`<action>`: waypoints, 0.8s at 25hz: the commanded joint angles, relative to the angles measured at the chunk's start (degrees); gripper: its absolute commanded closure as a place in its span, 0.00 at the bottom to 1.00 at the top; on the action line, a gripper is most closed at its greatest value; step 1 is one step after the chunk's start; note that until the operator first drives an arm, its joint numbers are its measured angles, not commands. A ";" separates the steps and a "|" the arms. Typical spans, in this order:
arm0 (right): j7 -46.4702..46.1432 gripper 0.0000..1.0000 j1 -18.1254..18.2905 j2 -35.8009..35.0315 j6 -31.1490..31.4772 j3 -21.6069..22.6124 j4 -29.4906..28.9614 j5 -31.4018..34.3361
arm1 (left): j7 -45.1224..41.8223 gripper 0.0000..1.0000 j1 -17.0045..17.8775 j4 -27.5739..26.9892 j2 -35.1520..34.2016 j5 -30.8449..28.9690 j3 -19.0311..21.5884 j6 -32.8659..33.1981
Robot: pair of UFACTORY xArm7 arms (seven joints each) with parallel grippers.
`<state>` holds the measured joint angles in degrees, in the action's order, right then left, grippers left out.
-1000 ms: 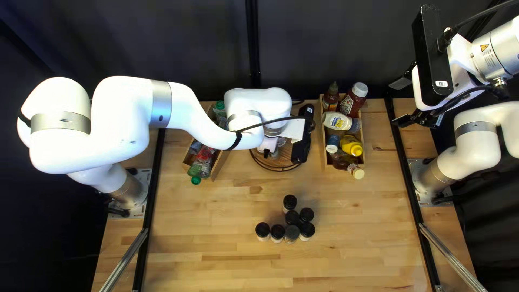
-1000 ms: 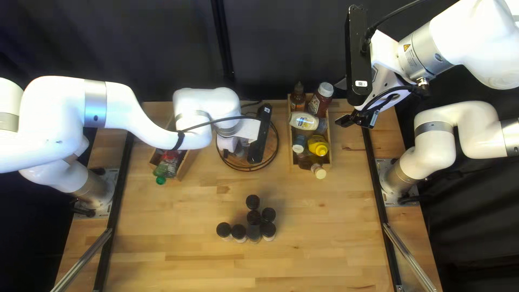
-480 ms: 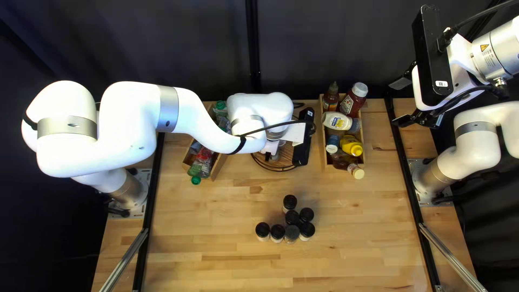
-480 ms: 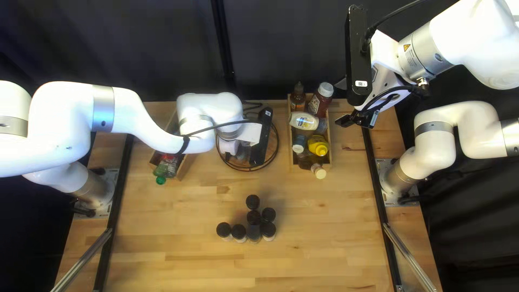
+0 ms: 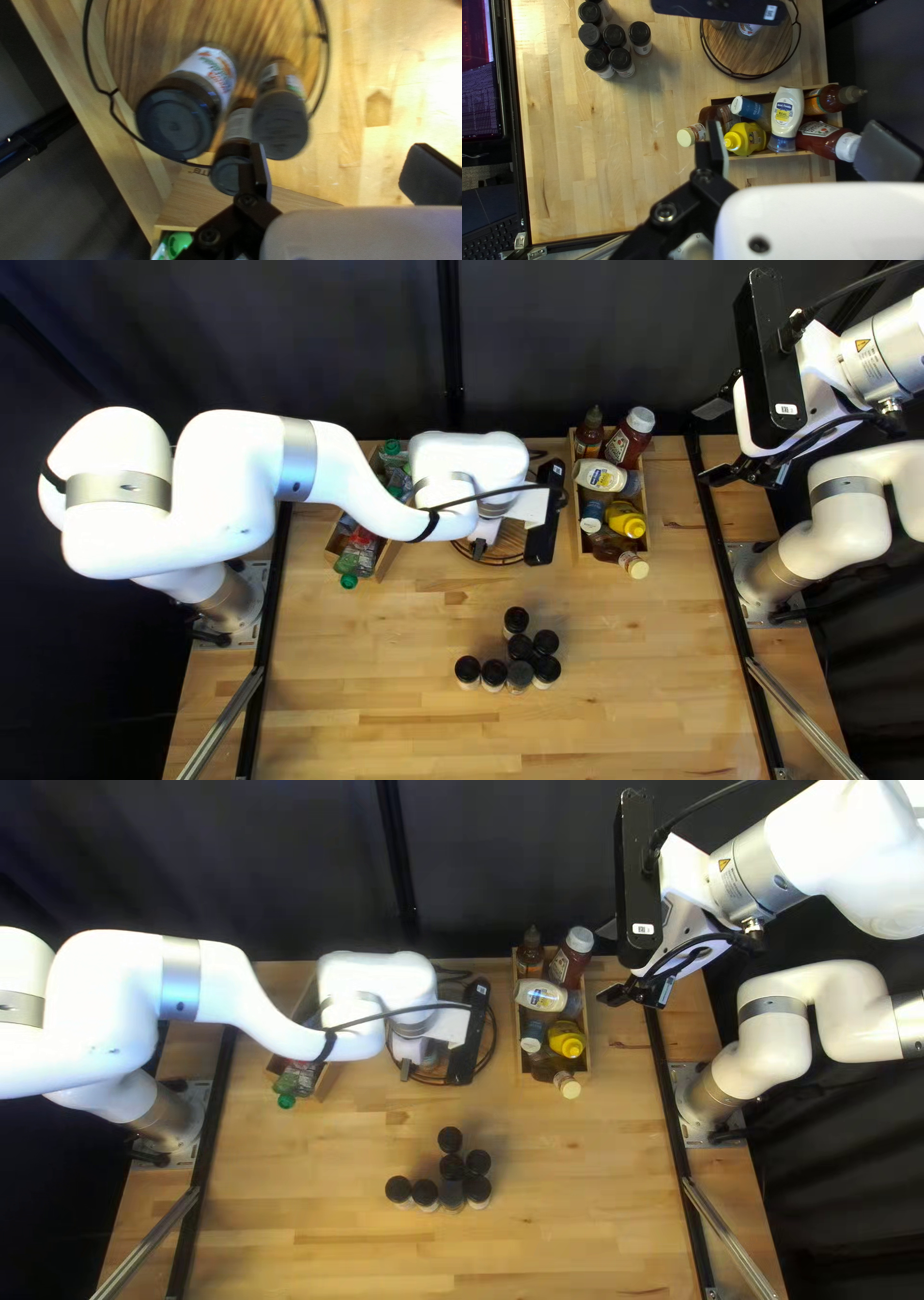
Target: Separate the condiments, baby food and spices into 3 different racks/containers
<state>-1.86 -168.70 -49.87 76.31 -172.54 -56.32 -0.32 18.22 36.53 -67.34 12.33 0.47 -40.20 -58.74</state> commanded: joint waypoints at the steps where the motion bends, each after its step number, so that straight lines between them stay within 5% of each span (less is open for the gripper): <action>1: 0.00 0.00 0.00 0.00 0.00 0.00 0.00 0.00 | -4.26 0.00 4.63 6.06 -6.04 -2.80 2.41 3.03; 12: 0.00 0.00 0.00 0.00 0.00 0.00 0.00 0.00 | -30.51 0.00 13.36 19.80 -11.33 -9.10 9.41 14.57; 20: 0.00 0.00 0.00 0.00 0.00 0.00 0.00 0.00 | -43.32 0.00 15.02 16.10 -4.17 -3.49 11.30 18.01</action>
<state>-1.86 -168.70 -49.87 76.31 -172.54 -56.32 -0.32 -22.91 51.29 -48.52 4.51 -6.35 -29.78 -41.70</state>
